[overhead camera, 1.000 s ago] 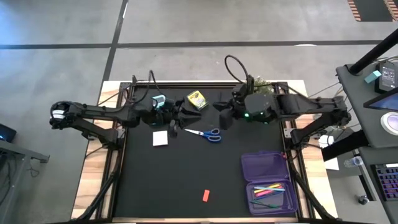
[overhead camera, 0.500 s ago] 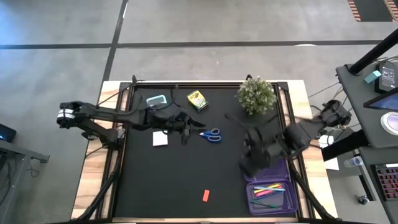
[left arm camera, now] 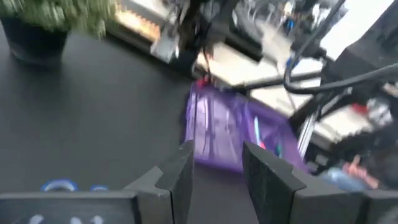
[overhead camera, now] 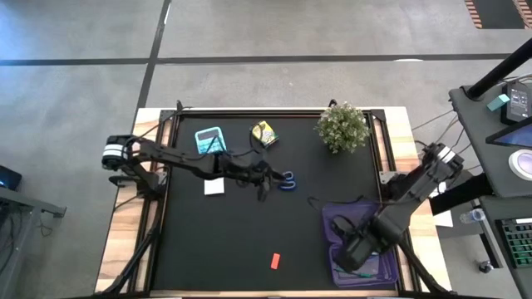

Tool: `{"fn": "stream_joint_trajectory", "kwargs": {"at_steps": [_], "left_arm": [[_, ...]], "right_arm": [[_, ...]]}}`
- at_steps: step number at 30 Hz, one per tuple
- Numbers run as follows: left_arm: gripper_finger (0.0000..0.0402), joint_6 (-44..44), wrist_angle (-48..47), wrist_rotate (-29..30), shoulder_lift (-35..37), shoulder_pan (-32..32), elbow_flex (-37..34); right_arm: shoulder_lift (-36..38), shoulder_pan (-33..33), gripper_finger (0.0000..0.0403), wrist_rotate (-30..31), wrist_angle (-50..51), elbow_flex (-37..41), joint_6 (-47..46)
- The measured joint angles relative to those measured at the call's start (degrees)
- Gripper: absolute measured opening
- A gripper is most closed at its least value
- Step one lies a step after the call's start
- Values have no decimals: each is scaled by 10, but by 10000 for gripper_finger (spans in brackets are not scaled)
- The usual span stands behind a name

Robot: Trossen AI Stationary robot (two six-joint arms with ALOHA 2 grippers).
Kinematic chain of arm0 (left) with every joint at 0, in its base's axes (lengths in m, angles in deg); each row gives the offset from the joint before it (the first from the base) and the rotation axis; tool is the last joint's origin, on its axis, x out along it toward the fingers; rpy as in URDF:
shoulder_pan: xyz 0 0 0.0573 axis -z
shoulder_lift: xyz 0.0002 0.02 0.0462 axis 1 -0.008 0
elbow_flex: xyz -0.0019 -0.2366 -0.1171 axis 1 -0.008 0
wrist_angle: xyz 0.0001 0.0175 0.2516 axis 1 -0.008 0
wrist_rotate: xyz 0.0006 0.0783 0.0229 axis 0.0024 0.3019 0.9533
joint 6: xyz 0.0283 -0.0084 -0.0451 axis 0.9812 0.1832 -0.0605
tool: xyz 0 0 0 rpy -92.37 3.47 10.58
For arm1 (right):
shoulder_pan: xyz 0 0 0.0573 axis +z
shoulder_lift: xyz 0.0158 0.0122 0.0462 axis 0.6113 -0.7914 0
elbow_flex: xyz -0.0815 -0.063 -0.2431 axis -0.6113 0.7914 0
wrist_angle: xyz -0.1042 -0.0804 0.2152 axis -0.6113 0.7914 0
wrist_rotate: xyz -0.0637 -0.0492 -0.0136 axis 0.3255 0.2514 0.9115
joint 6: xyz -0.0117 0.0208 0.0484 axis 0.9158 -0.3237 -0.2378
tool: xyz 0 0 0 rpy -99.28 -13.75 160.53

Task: Pack school essentials
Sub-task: Put the pencil into the supply box

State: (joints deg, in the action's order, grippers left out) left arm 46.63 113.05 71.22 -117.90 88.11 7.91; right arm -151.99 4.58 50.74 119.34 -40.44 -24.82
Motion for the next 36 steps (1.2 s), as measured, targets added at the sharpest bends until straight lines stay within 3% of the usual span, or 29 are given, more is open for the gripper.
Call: {"fn": "stream_joint_trajectory", "kwargs": {"at_steps": [5,13,23,29,36], "left_arm": [[118,84,-3,-9,-34,3,-1],[118,92,-4,-17,-52,5,-1],[118,94,-88,-117,-52,58,-2],[118,72,-151,-113,-52,107,-2],[118,18,-157,-60,-51,135,-4]], "right_arm": [[-32,7,13,-67,-2,30,31],[-72,8,13,-81,-36,50,170],[-146,16,13,-101,-52,54,389],[-175,24,13,-101,-59,54,432],[-195,43,13,-94,-77,54,465]]}}
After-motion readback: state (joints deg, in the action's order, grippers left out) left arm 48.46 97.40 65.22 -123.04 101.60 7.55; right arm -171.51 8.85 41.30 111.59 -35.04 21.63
